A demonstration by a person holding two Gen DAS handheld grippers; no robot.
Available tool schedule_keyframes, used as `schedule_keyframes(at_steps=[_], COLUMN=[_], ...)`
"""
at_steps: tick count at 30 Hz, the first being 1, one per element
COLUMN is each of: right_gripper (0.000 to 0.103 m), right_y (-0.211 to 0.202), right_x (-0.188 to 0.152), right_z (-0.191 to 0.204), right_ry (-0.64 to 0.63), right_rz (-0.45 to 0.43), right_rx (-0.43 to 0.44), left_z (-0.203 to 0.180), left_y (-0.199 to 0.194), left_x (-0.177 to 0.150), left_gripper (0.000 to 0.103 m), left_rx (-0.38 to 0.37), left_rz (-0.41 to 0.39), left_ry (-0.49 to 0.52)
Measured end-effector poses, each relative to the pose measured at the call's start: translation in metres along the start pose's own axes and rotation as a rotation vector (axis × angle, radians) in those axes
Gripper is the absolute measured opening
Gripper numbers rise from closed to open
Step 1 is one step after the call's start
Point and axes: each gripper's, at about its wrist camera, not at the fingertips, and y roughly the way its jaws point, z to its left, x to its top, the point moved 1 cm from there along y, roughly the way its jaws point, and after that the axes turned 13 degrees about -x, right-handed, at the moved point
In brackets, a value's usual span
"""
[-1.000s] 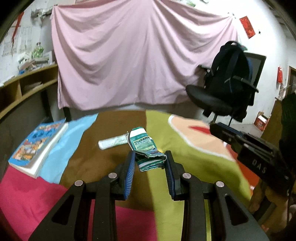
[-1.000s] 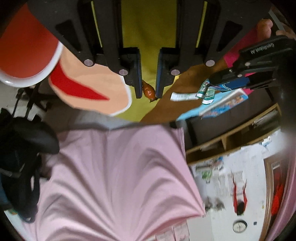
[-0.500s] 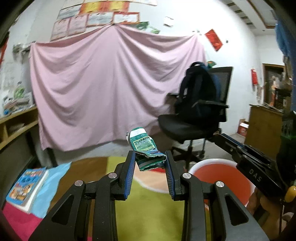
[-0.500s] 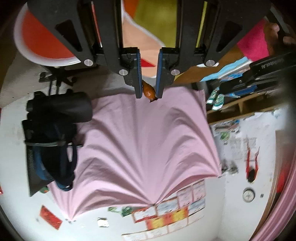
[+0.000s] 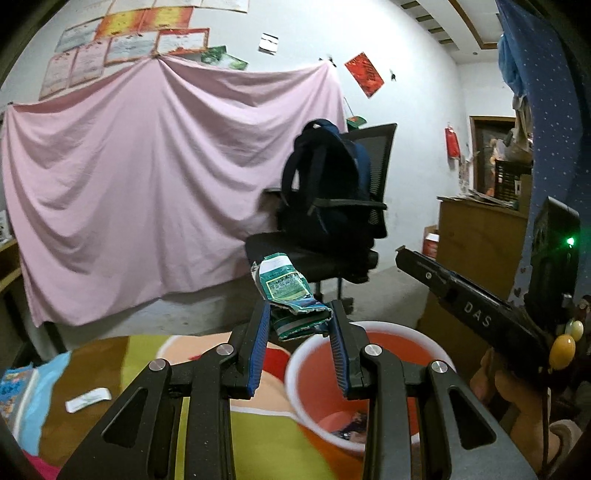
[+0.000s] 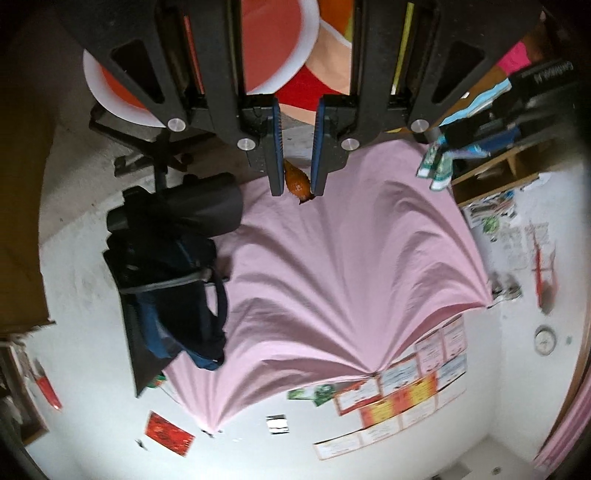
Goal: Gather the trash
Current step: 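Carry the green card packet over the bucket with the left tool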
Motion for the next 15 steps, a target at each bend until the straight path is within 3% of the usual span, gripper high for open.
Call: schedule_keyframes(at_steps=[15], right_gripper=[0.043], right_y=[0.008], right_x=[0.000], right_z=[-0.027], right_ry=[0.038], right_rz=[0.078], right_rx=[-0.069], left_z=[0.008], left_y=[0.043], left_x=[0.002], left_gripper=[0.027], left_rx=[-0.108], left_rz=[0.097], left_ry=[-0.140])
